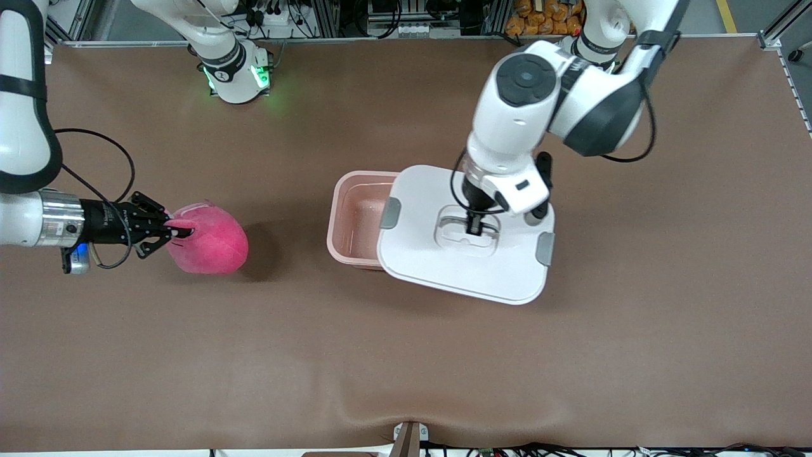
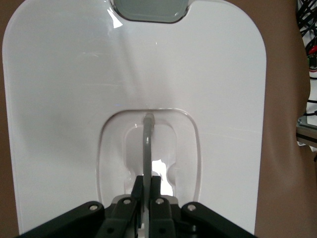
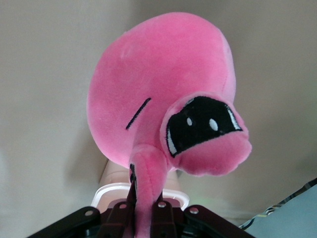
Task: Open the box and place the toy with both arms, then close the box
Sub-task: 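Lift the lid off the pink box with the left gripper, then carry the pink toy into the pink box with the right gripper, then open the right gripper to release the toy in the box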
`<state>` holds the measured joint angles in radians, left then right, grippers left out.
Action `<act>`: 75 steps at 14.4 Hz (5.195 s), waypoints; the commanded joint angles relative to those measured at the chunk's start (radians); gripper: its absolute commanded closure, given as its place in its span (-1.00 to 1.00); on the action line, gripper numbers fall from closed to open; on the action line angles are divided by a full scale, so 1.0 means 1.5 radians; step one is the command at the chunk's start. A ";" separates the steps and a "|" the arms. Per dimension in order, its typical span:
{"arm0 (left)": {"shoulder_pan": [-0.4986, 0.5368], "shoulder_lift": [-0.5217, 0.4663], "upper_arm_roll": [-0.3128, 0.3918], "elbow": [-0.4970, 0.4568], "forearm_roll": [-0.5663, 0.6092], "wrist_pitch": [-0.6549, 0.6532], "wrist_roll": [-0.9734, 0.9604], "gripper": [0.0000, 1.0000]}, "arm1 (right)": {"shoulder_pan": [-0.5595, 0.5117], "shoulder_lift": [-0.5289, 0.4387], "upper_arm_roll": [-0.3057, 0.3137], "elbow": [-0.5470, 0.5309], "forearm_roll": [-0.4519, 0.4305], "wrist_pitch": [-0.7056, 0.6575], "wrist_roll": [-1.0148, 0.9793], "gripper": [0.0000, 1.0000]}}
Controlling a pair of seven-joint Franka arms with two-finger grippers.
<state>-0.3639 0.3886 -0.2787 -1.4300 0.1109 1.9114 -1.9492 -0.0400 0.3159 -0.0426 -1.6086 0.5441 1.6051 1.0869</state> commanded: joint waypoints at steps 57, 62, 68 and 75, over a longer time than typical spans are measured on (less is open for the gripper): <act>0.356 -0.068 -0.005 -0.027 -0.081 -0.264 1.112 1.00 | 0.555 0.297 -0.005 0.149 -0.239 0.484 1.052 1.00; 0.356 -0.067 -0.005 -0.027 -0.081 -0.262 1.112 1.00 | 0.577 0.323 -0.005 0.149 -0.242 0.515 1.046 1.00; 0.356 -0.069 -0.005 -0.026 -0.081 -0.262 1.112 1.00 | 0.603 0.328 -0.005 0.149 -0.262 0.525 1.042 0.43; 0.353 -0.069 -0.005 -0.024 -0.094 -0.263 1.101 1.00 | 0.603 0.324 -0.006 0.159 -0.273 0.519 1.046 -1.00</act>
<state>0.1569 0.3169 -0.2823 -1.4500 -0.0100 1.5264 -0.3048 0.8621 0.7971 -0.0484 -1.3823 0.1695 2.3866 2.6290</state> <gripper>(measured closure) 0.930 0.300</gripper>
